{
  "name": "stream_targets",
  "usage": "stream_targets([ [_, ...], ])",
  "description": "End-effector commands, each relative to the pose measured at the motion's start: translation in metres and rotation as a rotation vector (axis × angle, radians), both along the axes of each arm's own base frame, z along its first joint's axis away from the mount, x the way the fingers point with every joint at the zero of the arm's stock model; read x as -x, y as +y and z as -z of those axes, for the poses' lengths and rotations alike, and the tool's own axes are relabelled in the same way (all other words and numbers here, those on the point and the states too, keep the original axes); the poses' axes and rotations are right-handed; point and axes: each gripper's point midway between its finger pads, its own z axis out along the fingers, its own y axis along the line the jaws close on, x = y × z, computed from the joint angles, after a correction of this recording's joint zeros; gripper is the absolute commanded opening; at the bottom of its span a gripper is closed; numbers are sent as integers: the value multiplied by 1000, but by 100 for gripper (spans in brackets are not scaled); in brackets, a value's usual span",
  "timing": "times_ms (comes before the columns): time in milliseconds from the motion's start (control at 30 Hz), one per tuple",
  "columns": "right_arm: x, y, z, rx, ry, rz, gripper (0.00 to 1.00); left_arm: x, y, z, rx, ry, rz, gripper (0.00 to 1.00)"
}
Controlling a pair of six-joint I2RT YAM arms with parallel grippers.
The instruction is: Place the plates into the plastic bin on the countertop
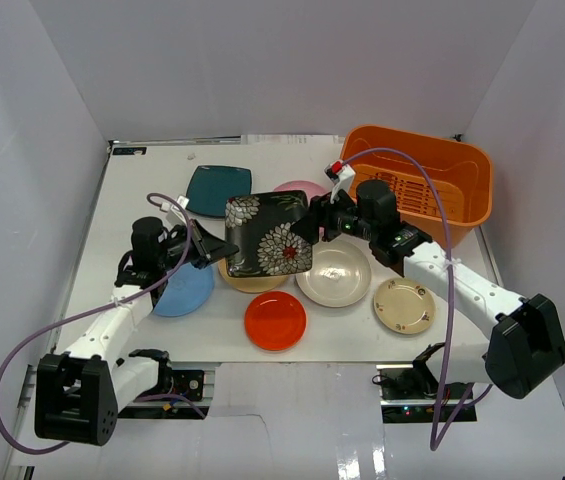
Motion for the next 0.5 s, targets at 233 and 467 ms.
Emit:
stream_targets([
  [233, -2, 7, -5, -100, 52, 37, 31, 7, -22, -53, 17, -213, 126, 0],
  [467, 7, 4, 6, -107, 98, 37, 49, 8, -26, -63, 26, -231, 135, 0],
])
